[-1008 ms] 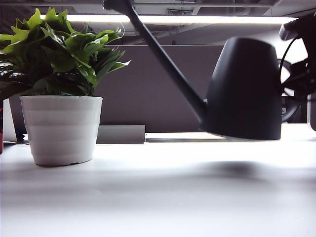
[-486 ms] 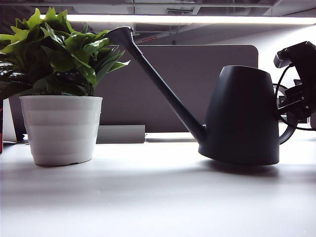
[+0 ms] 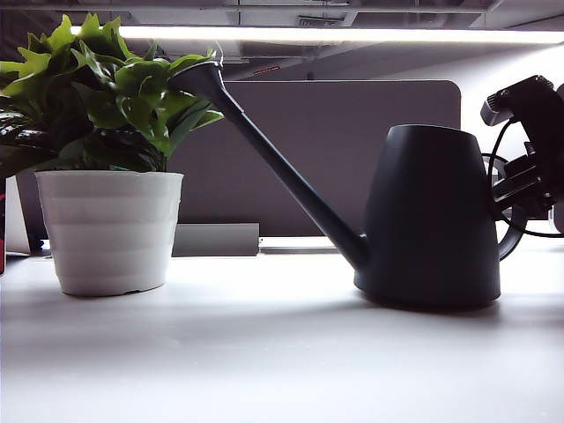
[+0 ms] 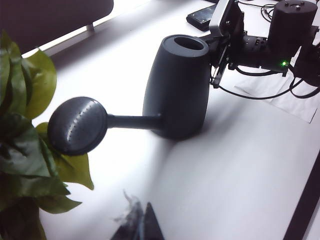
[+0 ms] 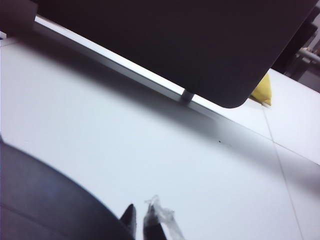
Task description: Pick up the watering can from the table, water the potted plant, and put the can back.
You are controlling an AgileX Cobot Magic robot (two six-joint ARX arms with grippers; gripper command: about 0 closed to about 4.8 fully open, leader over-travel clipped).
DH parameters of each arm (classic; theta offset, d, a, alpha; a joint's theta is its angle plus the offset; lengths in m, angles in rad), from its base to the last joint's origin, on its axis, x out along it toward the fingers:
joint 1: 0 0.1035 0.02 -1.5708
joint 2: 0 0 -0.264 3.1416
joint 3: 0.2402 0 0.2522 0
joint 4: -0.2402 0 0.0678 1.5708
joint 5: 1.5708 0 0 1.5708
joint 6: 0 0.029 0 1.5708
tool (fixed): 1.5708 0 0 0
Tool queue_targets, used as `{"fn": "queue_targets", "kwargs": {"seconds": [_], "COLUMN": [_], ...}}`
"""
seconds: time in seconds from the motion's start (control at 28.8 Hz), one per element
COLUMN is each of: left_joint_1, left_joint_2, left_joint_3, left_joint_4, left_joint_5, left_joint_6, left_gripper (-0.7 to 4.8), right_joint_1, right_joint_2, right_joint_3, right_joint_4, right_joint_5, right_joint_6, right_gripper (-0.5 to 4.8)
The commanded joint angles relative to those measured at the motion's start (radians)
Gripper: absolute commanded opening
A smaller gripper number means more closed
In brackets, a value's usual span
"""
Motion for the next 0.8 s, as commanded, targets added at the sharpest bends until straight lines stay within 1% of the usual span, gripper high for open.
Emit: {"fn": "queue_targets", "kwargs": {"seconds": [0.03, 0.17, 0.21, 0.24, 0.31, 0.38, 0.42, 0.52, 0.56, 0.66, 0.76, 0.8], "left_joint_1": [-0.002, -0.002, -0.002, -0.002, -0.002, -0.002, -0.002, -0.002, -0.002, -0.002, -0.002, -0.002], "left_joint_2": [-0.001, -0.001, -0.001, -0.001, -0.001, -0.001, -0.001, -0.001, -0.001, -0.001, -0.002, -0.003], "left_joint_3": [-0.001, -0.001, -0.001, -0.001, -0.001, -0.001, -0.001, -0.001, -0.001, -0.001, -0.001, -0.001], "left_joint_4": [0.004, -0.002, -0.003, -0.004, -0.004, -0.009, -0.011, -0.014, -0.014, -0.015, -0.016, -0.016], "left_joint_5": [0.001, 0.001, 0.000, 0.001, 0.002, 0.007, 0.008, 0.008, 0.008, 0.008, 0.008, 0.008], "left_joint_6": [0.003, 0.003, 0.003, 0.003, 0.002, 0.000, 0.000, -0.001, -0.001, -0.001, -0.007, -0.021], "left_gripper": [-0.05, -0.05, -0.05, -0.05, -0.05, -0.05, -0.05, -0.05, -0.05, -0.05, -0.05, -0.05], "right_joint_1": [0.001, 0.001, 0.001, 0.001, 0.001, 0.001, 0.001, 0.001, 0.001, 0.002, 0.002, 0.002], "right_joint_2": [-0.010, -0.010, -0.010, -0.010, -0.010, -0.010, -0.010, -0.011, -0.013, -0.039, -0.113, -0.158], "right_joint_3": [0.007, 0.007, 0.007, 0.007, 0.007, 0.007, 0.007, 0.007, 0.006, 0.001, -0.021, -0.034], "right_joint_4": [-0.003, -0.006, -0.006, -0.006, -0.006, -0.006, -0.007, -0.008, -0.013, -0.061, -0.162, -0.208], "right_joint_5": [-0.001, -0.001, -0.001, -0.001, -0.001, -0.001, 0.000, -0.001, 0.000, 0.001, 0.012, 0.019], "right_joint_6": [0.014, 0.015, 0.016, 0.018, 0.023, 0.025, 0.025, 0.025, 0.026, 0.026, 0.025, 0.026], "right_gripper": [-0.05, -0.04, 0.00, 0.16, 0.63, 1.39, 1.87, 2.71, 2.79, 2.78, 2.72, 2.68]}}
